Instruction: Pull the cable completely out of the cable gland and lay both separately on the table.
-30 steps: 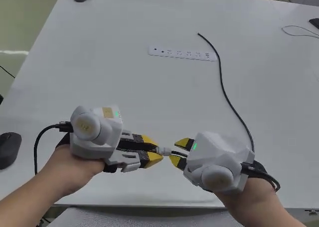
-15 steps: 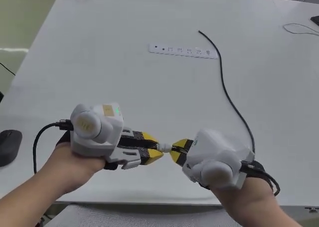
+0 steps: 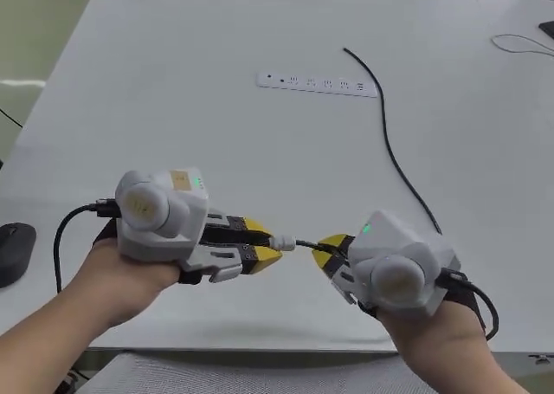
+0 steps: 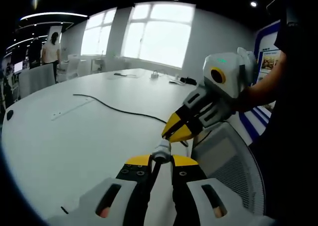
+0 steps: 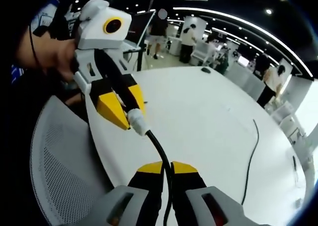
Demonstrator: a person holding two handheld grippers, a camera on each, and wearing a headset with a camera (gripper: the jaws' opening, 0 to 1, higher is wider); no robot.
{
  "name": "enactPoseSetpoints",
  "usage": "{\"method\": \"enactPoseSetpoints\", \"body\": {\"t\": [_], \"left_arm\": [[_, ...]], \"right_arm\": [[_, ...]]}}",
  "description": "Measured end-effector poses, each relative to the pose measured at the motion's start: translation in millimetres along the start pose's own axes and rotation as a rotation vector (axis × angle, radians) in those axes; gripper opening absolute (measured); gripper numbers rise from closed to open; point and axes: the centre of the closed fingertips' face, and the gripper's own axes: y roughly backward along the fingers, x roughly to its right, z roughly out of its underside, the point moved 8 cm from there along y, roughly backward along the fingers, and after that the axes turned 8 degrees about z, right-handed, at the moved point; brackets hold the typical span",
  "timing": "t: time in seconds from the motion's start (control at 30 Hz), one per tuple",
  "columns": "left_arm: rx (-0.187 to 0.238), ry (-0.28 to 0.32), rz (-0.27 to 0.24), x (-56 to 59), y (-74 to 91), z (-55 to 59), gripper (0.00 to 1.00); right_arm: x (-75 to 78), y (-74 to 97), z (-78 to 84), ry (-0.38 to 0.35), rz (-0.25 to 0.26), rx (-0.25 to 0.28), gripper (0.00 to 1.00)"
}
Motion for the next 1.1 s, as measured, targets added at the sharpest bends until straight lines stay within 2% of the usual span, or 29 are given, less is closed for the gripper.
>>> {"method": "enactPoseSetpoints", "body": {"t": [0.23, 0.4, 0.43, 0.5, 0.63, 0.73, 0.83, 0.93, 1.1], "left_arm": [[0.009, 0.007, -0.006, -2.0, 2.3, -1.0, 0.15], [0.01, 0.008, -0.008, 0.3, 2.1, -2.8, 0.15], [0.009, 0.008, -0.008, 0.7, 2.0, -2.9, 0.15], [0.009, 0.007, -0.01, 1.7, 2.0, -3.4, 0.15], [0.014, 0.006, -0.013, 2.1, 3.1, -4.0, 0.15], [0.013, 0.004, -0.015, 2.7, 4.5, -4.2, 0.15], [0.013, 0.004, -0.017, 3.2, 5.2, -3.9, 0.15], [0.016, 0.009, -0.018, 3.5, 5.9, -3.7, 0.15], [0.009, 0.007, -0.016, 4.1, 5.4, -2.2, 0.15]], "right_arm": [[14.8, -3.2, 23.8, -0.101, 0.042, -0.035, 0.0], [20.4, -5.7, 39.8, -0.213, 0.065, -0.046, 0.0], [20.6, -6.5, 44.0, -0.255, 0.068, -0.051, 0.0], [22.5, -6.9, 49.1, -0.282, 0.084, -0.055, 0.0], [25.8, -8.8, 62.8, -0.396, 0.109, -0.091, 0.0], [27.5, -10.8, 73.5, -0.522, 0.11, -0.117, 0.0], [27.0, -12.3, 79.3, -0.541, 0.117, -0.144, 0.0], [25.4, -13.2, 83.8, -0.599, 0.111, -0.161, 0.0], [24.5, -11.1, 83.5, -0.593, 0.104, -0.152, 0.0]]}}
